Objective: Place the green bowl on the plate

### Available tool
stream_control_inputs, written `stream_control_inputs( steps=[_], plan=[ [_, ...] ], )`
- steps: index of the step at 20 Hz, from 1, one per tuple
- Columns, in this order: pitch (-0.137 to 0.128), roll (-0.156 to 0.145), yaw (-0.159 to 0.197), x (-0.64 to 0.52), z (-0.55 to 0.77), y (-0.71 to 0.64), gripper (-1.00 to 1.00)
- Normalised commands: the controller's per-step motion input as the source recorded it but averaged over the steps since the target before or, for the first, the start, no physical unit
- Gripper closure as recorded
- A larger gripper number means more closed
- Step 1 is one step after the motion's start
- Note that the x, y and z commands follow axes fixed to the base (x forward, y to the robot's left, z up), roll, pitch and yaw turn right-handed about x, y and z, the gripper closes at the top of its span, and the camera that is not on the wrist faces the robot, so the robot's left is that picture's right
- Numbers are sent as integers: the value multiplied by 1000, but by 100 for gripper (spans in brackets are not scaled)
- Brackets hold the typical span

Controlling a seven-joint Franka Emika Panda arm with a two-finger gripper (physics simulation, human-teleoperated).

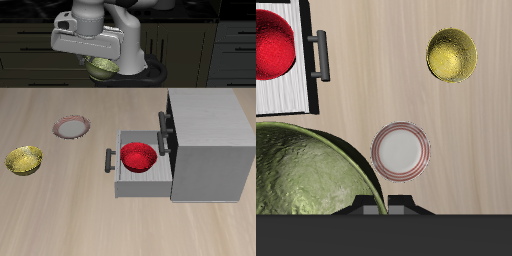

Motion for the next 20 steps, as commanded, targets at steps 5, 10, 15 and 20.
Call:
stream_control_inputs(
  steps=[5, 10, 15, 20],
  plan=[
    [-15, 44, 26, -95, 25, -270, 100],
    [3, 37, -25, -7, 49, -228, 100],
    [0, -71, -45, -119, 49, -276, 100],
    [-16, 1, 39, -54, -63, -21, 100]
  ],
)
